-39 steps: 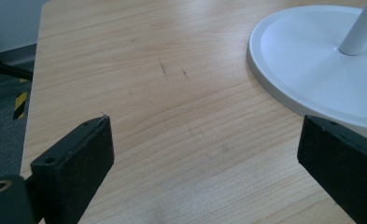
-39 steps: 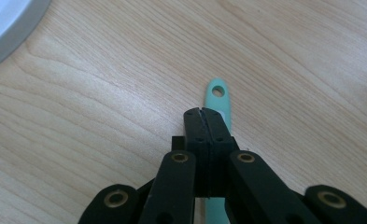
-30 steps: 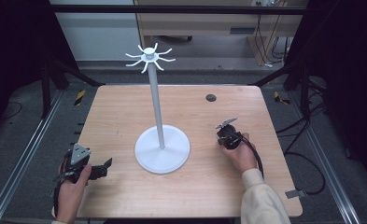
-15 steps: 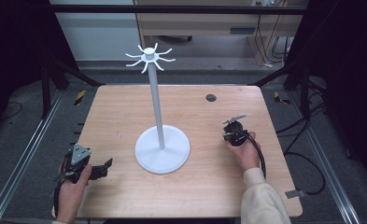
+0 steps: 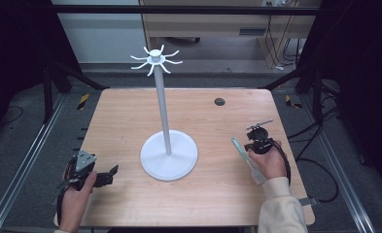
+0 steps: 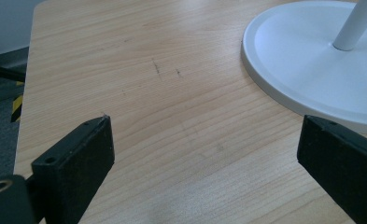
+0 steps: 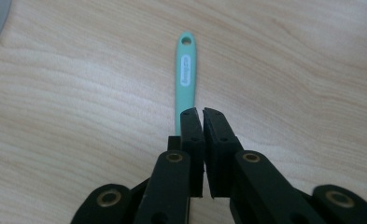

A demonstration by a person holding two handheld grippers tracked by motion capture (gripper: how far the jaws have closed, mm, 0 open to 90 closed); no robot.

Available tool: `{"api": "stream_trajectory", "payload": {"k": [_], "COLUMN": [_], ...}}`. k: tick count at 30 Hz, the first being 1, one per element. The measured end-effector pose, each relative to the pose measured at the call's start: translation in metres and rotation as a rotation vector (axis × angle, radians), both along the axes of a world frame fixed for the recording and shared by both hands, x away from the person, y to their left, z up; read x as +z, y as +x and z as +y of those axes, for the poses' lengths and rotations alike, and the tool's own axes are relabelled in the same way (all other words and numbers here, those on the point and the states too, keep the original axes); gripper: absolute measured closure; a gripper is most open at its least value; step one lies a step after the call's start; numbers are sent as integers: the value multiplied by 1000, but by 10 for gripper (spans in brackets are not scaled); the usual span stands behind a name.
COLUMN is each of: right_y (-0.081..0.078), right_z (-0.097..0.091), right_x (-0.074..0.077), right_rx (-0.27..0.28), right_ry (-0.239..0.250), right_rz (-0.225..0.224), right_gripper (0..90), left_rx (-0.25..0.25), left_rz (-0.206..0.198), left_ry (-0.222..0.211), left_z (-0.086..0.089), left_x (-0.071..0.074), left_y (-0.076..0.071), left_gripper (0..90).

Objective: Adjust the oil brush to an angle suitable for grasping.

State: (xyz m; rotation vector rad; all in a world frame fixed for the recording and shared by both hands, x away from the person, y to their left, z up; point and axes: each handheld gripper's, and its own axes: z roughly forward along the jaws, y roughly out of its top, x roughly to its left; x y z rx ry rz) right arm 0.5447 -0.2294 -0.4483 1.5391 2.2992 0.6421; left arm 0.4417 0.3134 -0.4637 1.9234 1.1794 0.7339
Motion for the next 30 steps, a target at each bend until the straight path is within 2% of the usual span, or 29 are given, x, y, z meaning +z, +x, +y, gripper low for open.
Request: {"api": "stream_trajectory", "payload": {"k": [8,9,12,14,18,30], "right_y": [-5,-6,-6,-6,-6,-5], "right_z": [-4,-4,-2,-1,3,9], "right_x": [-1,-2,-3,-3,-6,-14], "right_rx": [5,20,41,45,57,70], "right_ry": [-16,-25,-23,-1,-41,-82], "right_rz": [53,69,88,96,111,157], "right_gripper": [779,749,709,691,707,694], "left_rx": [-5,-8,-11,-14,-16,-32], "left_rz": [6,7,8,8,5,16], "left_ry": [6,9,12,14,12,26], "left_z": [0,-1,-1,-2,-2,-4], "left_x": [0,-1,-1,-1,-1,-2], "left_y": [0,0,0,1,0,1], "left_gripper": [36,36,36,36,35,35]}}
